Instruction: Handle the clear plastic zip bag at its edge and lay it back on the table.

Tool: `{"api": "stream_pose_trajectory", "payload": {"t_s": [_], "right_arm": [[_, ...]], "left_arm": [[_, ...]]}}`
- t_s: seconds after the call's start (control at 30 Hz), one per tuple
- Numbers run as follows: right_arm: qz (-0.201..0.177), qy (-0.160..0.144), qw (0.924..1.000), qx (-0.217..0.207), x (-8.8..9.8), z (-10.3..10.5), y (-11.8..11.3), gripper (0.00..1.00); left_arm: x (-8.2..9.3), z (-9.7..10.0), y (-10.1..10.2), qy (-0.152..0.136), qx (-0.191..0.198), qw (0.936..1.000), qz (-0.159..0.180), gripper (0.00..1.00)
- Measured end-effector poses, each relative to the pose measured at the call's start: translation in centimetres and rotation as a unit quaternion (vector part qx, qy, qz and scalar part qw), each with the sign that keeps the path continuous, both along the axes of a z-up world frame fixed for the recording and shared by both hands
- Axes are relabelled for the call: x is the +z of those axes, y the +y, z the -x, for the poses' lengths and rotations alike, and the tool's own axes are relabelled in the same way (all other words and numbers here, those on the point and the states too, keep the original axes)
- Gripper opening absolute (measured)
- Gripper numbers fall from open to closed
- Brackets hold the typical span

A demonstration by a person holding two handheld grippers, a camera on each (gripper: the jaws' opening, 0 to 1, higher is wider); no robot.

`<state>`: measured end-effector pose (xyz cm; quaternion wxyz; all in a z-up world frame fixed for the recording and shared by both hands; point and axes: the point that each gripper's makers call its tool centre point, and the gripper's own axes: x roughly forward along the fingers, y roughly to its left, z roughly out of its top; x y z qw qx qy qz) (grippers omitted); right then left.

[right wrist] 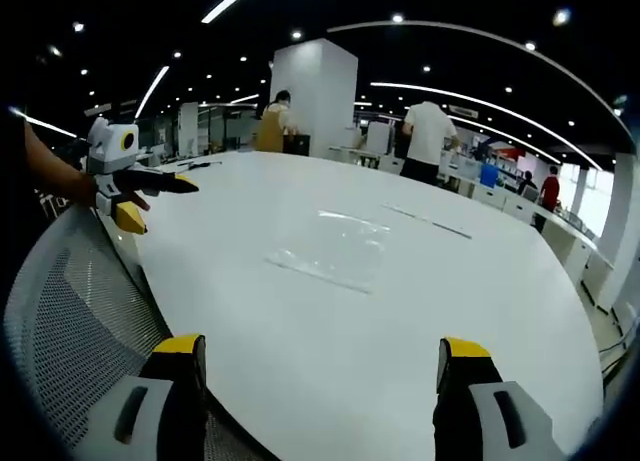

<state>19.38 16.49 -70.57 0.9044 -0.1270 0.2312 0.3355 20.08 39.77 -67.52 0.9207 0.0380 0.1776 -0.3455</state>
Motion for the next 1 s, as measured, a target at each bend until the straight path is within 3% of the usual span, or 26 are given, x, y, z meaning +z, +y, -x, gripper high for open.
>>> {"api": "stream_pose_trajectory", "payload": {"t_s": [1.0], "right_arm": [[-0.001,-0.002,1.0000,-0.004,-0.02,-0.08,-0.20,0.96]], "left_arm": [[-0.04,0.16,-0.23,0.000,-0.006,1.0000,-0.003,0.99]]}}
